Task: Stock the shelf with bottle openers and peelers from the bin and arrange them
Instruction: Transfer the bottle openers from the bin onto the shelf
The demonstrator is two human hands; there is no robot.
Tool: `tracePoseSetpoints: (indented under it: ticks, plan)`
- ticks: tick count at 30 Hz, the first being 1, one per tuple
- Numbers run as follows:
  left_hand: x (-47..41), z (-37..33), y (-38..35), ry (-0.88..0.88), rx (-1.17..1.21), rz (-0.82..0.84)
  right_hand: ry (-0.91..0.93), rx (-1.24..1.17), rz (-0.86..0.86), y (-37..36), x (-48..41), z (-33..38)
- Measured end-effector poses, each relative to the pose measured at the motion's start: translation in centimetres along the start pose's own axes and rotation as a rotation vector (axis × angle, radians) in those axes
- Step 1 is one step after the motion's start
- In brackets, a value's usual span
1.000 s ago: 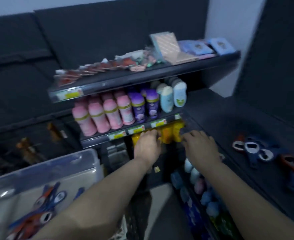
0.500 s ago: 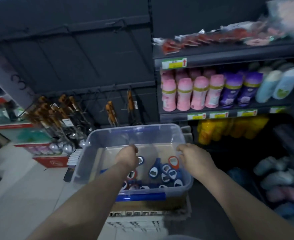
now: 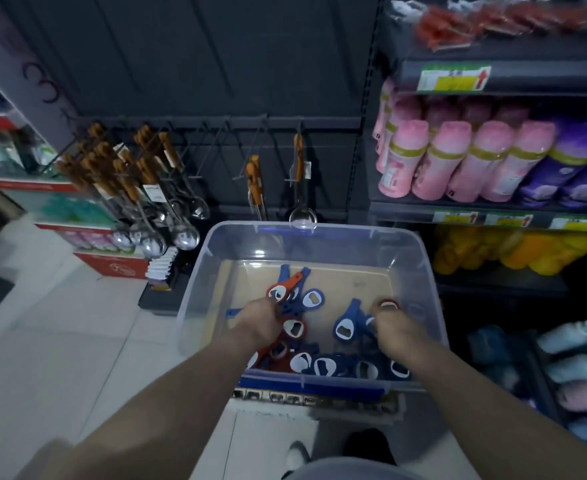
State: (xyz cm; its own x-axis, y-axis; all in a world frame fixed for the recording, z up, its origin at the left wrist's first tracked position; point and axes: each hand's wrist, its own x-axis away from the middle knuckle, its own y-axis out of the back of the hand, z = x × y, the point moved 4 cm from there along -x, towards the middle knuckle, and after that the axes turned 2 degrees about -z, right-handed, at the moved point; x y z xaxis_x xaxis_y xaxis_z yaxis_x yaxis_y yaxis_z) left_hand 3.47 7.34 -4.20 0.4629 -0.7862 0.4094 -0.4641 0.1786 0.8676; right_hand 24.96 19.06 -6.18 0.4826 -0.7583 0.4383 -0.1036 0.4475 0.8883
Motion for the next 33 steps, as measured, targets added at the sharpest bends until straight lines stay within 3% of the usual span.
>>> tracePoseSetpoints:
  ticks: [4,10,13,21,27,33]
  plan:
    - [0.1,0.4,0.2,0.052,0.077,0.002,0.014,0.133,0.116,-0.3,-2.0,0.6]
    - [-0.9,0.5,-0.3,0.147,0.1,0.013,0.103,0.29,0.016,-0.6,-3.1,0.6]
    - [-2.2,-0.6,-0.5,0.175,0.097,0.04,0.117,0.302,0.047,-0.4,-3.2,0.3]
    - [-3.3,0.2,-1.3,0.217,-0.2,0.062,0.116,-0.222,0.139,0.7,-4.0,-0.1]
    - [-3.3,0.0,-1.8,0.179,-0.31,0.074,0.129,-0.212,0.026,0.9,-4.5,1.4]
    - [-3.0,-0.4,-1.4,0.121,-0.408,0.116,0.094,-0.189,0.057,-1.2,-5.1,3.3]
